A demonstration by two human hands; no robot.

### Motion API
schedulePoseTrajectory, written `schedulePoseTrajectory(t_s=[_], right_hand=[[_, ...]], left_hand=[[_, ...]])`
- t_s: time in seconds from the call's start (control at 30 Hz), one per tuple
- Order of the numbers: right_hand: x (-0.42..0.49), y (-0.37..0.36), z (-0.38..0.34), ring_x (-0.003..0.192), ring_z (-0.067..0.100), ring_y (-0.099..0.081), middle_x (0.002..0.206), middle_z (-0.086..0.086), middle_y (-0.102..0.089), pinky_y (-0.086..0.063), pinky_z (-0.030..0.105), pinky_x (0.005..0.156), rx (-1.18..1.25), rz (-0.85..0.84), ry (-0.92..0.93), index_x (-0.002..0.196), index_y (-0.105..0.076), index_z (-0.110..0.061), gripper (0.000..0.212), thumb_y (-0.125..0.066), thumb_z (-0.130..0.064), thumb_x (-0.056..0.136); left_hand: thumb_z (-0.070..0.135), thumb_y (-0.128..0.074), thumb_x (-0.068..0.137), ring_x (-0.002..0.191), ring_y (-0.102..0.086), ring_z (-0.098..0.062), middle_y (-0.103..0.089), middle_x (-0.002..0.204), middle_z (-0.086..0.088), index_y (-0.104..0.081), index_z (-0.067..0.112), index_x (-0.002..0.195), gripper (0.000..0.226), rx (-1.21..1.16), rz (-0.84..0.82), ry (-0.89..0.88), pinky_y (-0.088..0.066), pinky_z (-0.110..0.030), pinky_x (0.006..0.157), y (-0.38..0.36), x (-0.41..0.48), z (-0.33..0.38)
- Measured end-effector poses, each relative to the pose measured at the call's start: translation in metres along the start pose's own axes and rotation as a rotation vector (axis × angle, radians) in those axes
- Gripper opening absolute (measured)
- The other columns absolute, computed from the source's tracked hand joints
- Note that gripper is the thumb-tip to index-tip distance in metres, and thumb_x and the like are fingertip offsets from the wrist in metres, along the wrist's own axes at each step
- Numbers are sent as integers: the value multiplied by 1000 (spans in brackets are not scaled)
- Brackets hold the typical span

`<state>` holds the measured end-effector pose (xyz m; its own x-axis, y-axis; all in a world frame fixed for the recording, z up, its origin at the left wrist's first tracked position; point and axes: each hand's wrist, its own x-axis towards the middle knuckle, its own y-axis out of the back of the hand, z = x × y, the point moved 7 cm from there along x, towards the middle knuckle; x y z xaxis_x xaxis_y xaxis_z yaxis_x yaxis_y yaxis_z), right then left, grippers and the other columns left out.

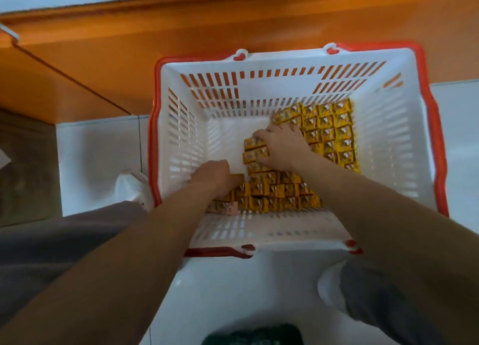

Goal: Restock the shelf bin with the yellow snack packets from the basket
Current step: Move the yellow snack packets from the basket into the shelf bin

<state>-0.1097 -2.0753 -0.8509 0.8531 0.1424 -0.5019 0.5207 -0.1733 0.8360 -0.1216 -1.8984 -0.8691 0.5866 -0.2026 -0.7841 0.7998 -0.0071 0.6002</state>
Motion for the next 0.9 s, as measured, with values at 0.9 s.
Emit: schedulePoseTrajectory(t_s=[0.9], right_hand=[[-63, 108, 33, 103, 12, -56, 113, -10, -60, -41, 23, 76, 733, 314, -204, 114, -60, -27, 45, -74, -53, 80]], left_hand=[[68, -74, 53, 61, -59, -15, -65, 71, 3, -69, 25, 73, 47, -758, 192, -94, -50, -24, 47, 107, -68, 38]])
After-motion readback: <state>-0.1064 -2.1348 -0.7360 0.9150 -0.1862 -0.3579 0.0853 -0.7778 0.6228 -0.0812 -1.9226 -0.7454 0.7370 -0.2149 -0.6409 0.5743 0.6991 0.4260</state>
